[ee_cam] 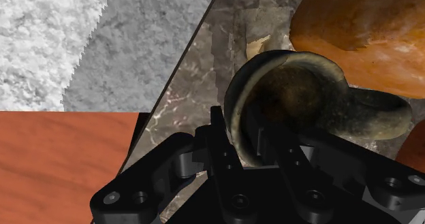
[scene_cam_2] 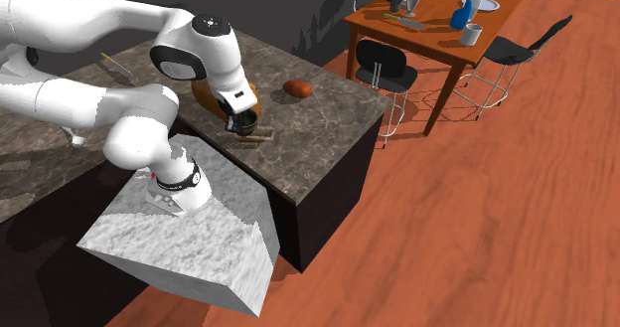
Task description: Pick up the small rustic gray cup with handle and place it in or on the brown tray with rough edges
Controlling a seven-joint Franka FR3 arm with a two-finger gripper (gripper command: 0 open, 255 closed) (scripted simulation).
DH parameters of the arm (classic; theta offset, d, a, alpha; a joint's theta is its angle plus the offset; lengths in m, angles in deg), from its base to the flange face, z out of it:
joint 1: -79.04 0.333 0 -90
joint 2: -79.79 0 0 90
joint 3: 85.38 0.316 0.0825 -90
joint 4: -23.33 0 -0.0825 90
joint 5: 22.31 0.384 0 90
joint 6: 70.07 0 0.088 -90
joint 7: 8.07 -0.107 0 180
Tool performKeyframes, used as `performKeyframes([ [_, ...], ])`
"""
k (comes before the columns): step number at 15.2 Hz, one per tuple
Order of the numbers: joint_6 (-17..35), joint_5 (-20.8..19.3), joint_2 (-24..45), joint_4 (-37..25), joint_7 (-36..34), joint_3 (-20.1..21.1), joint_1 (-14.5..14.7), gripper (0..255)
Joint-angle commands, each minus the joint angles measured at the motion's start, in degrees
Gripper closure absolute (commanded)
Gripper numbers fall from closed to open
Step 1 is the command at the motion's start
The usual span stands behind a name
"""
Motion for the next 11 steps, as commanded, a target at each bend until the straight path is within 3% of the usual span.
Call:
performKeyframes([
  [1, 0.15, 0.06, 0.02, 0.10, 0.02, 0.04, 0.03, 255],
  [4, 0.15, 0.06, 0.02, 0.10, 0.01, 0.04, 0.03, 255],
  [5, 0.15, 0.05, 0.02, 0.10, 0.02, 0.04, 0.03, 0],
  [10, 0.15, 0.05, 0.02, 0.10, 0.01, 0.04, 0.03, 0],
  [11, -1.86, -0.93, -0.20, -1.67, 0.06, -0.79, -0.64, 0],
])
